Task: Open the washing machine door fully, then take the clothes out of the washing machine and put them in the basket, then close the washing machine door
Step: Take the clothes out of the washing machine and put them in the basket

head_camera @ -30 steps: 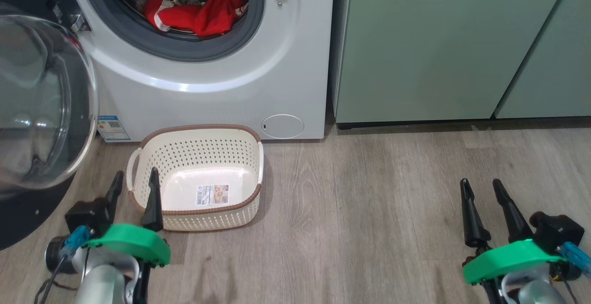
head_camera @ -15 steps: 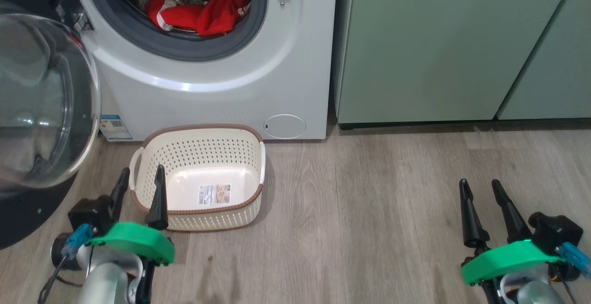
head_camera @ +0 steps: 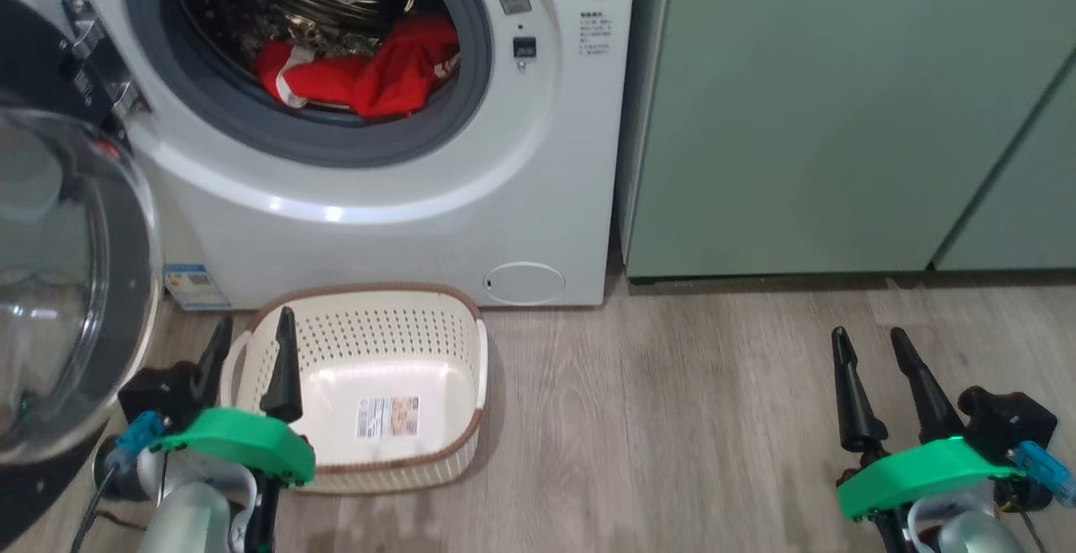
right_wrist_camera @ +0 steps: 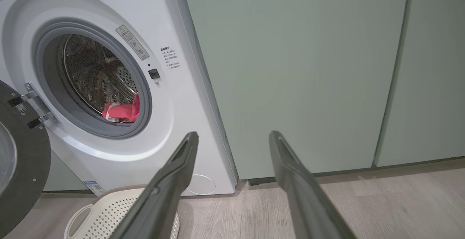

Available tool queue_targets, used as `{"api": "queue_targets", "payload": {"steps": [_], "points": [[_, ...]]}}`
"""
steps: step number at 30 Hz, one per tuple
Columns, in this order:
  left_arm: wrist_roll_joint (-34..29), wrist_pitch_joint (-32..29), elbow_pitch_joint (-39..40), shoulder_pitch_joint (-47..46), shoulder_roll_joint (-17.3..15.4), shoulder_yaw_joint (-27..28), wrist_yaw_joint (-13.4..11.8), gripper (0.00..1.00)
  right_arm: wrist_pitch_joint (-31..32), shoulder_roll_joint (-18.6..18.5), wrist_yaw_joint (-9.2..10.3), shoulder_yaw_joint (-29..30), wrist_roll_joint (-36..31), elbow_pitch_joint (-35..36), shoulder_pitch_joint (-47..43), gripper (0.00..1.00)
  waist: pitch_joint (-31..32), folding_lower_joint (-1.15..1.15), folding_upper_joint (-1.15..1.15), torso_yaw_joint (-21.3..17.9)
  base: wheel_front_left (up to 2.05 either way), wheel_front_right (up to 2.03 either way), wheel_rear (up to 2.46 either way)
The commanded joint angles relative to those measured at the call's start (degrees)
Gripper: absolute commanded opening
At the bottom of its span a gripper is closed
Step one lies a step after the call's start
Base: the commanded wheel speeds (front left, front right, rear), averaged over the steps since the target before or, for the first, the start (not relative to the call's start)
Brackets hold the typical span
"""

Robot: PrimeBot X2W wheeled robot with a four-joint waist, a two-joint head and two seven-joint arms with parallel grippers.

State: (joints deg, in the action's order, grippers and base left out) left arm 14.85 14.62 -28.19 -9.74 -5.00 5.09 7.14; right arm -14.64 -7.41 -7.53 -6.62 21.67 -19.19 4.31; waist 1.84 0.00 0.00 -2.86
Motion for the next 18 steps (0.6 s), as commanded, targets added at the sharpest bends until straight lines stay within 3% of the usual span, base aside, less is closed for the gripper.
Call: {"api": "queue_targets", "payload": {"steps": [1, 10, 18], "points": [[0.56, 0.38, 1.38, -3.71, -0.85, 2.25, 0.35, 1.00, -0.36, -0.21, 0.04, -1.32, 0.06, 1.80, 1.17, 1.00, -0.11, 0.00, 0.00, 0.07, 2.13, -2.13, 0.00], [-1.87, 0.38, 1.05, -4.47, 0.10, 4.31, 0.27, 1.00, -0.36, -0.20, 0.04, -1.51, 0.26, 1.85, 1.51, 1.00, -0.31, 0.00, 0.00, 0.30, 1.66, -1.66, 0.00], [-3.24, 0.38, 0.18, -4.12, 0.92, 5.76, 0.29, 1.00, -0.36, -0.11, 0.04, -1.68, 0.26, 2.04, 1.57, 1.00, -0.50, 0.00, 0.00, 0.49, 0.45, -0.45, 0.00]]}}
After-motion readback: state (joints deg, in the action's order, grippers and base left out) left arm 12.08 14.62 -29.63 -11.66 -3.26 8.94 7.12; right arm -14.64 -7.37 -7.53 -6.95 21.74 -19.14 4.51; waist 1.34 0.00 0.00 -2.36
